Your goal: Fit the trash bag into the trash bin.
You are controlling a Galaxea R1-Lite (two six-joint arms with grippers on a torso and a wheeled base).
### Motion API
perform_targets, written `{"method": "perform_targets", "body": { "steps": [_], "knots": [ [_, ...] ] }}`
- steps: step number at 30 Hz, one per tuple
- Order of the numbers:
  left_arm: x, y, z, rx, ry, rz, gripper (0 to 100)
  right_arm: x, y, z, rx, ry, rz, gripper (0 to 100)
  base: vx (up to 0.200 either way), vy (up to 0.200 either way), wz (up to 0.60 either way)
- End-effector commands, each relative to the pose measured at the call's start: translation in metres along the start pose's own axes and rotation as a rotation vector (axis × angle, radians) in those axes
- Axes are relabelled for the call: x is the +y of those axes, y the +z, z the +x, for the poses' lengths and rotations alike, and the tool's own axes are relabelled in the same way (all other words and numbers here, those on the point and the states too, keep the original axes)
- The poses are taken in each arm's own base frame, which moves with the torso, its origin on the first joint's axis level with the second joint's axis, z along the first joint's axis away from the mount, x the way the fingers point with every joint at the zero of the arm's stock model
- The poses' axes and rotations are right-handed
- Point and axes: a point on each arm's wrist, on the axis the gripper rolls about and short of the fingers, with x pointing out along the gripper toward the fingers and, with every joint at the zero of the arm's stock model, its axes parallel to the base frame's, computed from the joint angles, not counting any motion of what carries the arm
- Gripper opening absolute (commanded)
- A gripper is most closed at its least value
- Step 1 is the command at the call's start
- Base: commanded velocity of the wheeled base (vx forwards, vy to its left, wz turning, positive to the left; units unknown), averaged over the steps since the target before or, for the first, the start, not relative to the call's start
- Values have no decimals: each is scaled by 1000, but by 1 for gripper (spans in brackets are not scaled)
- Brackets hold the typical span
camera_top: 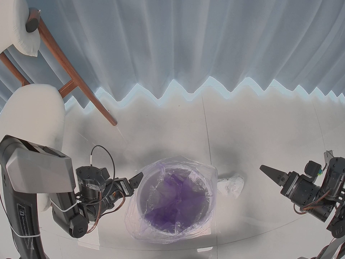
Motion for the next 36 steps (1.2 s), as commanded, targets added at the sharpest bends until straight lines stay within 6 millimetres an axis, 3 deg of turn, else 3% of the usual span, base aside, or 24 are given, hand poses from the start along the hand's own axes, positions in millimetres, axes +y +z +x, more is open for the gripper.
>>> {"method": "perform_targets", "body": {
  "steps": [1,10,18,36],
  "knots": [
    [4,-6,8,13,10,1,100,-1,-1,2,7,-6,-1,100,0,0,0],
    [5,-12,13,26,13,5,100,-1,-2,2,11,-9,-1,100,0,0,0],
    [-16,3,0,-19,-56,8,100,-3,-3,1,19,-16,1,100,0,0,0],
    [-2,-14,16,27,-8,4,100,-4,-5,3,27,-28,7,100,0,0,0]
  ]
}}
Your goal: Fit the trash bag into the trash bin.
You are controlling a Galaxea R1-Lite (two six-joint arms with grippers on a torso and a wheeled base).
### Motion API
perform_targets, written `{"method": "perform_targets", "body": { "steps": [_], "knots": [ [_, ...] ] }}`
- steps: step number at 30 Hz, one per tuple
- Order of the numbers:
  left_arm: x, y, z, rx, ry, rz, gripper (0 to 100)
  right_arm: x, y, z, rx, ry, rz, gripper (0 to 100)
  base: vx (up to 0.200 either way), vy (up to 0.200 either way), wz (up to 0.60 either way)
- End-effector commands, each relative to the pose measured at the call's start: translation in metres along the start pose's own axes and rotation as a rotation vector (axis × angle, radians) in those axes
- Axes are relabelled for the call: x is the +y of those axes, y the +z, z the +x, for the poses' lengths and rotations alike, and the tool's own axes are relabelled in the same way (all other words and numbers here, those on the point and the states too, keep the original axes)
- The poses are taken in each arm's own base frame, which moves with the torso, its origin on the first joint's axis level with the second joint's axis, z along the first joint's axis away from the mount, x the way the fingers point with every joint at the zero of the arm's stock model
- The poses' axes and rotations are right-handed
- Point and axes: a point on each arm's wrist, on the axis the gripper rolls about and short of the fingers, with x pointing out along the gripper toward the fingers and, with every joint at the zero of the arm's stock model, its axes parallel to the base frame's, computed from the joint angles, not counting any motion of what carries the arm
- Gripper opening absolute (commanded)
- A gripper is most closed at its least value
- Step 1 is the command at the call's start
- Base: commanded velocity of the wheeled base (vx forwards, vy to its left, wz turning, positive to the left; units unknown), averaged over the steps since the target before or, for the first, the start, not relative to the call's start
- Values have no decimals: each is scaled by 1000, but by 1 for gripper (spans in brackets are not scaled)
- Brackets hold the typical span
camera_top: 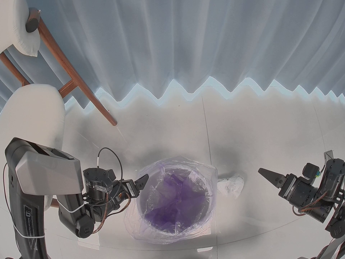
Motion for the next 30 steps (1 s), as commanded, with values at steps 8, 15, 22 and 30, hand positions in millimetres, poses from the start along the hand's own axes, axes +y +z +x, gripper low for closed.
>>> {"method": "perform_targets", "body": {
  "steps": [8,15,22,30],
  "knots": [
    [8,3,12,-25,15,-15,0,-1,-2,0,8,-6,1,100,0,0,0],
    [14,-3,23,-22,28,-44,0,-1,-1,-1,-1,-7,0,100,0,0,0],
    [44,-18,50,-14,96,-78,0,-1,0,0,-2,-10,2,100,0,0,0],
    [49,-28,65,-26,103,-158,0,-2,-1,0,1,-14,3,100,0,0,0]
  ]
}}
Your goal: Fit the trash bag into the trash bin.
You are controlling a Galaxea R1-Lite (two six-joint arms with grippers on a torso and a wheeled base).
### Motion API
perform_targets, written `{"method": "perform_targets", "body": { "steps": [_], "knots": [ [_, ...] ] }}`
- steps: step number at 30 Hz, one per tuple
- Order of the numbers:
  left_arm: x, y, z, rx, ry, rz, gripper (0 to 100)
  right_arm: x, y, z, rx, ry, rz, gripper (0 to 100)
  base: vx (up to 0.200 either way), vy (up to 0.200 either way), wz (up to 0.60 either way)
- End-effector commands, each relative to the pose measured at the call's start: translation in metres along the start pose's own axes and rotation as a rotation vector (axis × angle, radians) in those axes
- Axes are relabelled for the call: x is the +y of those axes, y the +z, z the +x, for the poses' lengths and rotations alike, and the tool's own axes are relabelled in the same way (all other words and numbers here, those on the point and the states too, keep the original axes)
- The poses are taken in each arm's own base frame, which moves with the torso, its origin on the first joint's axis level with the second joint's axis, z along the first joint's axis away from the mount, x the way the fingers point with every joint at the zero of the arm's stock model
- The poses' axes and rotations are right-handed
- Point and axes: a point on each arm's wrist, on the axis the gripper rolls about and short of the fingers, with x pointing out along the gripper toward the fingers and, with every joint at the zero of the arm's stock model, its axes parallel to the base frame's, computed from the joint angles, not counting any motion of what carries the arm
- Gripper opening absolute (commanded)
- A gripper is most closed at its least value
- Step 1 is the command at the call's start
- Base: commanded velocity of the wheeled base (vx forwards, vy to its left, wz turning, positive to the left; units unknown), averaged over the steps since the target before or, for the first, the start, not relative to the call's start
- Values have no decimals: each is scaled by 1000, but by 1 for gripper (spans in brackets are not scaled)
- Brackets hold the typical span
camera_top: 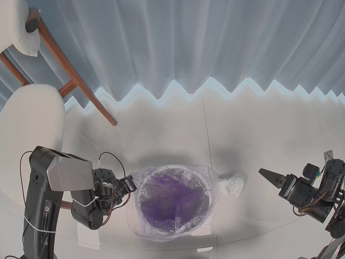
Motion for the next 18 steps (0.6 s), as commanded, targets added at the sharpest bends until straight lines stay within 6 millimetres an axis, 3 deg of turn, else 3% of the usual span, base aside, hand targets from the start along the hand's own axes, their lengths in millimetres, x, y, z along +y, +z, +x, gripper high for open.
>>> {"method": "perform_targets", "body": {
  "steps": [1,5,6,14,18],
  "knots": [
    [0,-12,8,13,2,-50,0,-1,0,0,2,-3,1,100,0,0,0],
    [-2,-13,8,2,12,-59,0,0,0,3,6,-4,-1,100,0,0,0],
    [-2,-13,7,3,13,-56,100,0,0,4,3,-4,-2,100,0,0,0],
    [0,-6,3,-49,75,-57,100,0,0,4,6,-4,-2,100,0,0,0],
    [-13,24,-26,-99,62,-95,100,-4,-4,6,28,-25,-1,100,0,0,0]
  ]
}}
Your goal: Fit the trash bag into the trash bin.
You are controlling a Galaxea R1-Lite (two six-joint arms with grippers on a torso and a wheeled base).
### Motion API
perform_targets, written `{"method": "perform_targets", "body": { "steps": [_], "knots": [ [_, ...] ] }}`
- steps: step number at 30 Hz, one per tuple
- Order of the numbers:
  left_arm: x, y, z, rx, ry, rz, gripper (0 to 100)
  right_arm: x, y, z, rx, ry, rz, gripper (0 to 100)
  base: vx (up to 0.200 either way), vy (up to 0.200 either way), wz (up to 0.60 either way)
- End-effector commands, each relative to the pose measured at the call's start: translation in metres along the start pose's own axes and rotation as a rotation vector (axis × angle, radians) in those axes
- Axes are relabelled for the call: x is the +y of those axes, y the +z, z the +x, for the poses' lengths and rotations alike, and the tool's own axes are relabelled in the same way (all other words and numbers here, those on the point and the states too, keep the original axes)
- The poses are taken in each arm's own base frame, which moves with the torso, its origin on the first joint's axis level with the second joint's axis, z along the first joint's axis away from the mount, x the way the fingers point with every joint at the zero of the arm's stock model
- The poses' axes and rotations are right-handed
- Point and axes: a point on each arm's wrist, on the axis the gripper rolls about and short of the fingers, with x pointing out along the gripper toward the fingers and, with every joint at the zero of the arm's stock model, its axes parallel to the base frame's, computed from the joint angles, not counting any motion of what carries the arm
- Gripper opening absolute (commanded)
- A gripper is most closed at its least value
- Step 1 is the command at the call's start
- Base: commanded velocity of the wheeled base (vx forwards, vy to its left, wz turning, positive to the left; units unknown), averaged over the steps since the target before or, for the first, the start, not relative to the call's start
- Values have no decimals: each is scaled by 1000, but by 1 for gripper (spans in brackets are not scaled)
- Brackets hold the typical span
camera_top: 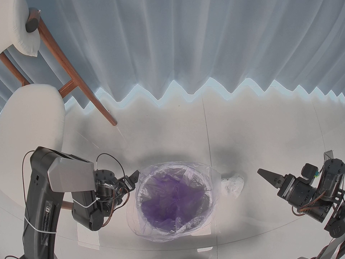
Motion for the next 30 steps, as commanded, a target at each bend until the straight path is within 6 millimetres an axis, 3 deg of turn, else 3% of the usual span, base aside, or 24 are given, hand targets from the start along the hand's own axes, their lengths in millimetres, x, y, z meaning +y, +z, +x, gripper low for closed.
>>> {"method": "perform_targets", "body": {
  "steps": [1,6,15,22,30],
  "knots": [
    [-13,29,-26,-50,-22,-38,100,-4,-3,3,22,-22,1,100,0,0,0],
    [-39,57,-69,-98,-99,-76,100,-24,2,28,38,-120,33,100,0,0,0],
    [-63,68,-125,-96,-208,-58,100,-33,0,74,163,-62,48,100,0,0,0],
    [-76,64,-154,-70,-284,-16,100,-36,-10,117,202,-51,30,100,0,0,0],
    [-78,67,-171,-81,-309,-19,100,-25,-27,143,243,-9,11,100,0,0,0]
  ]
}}
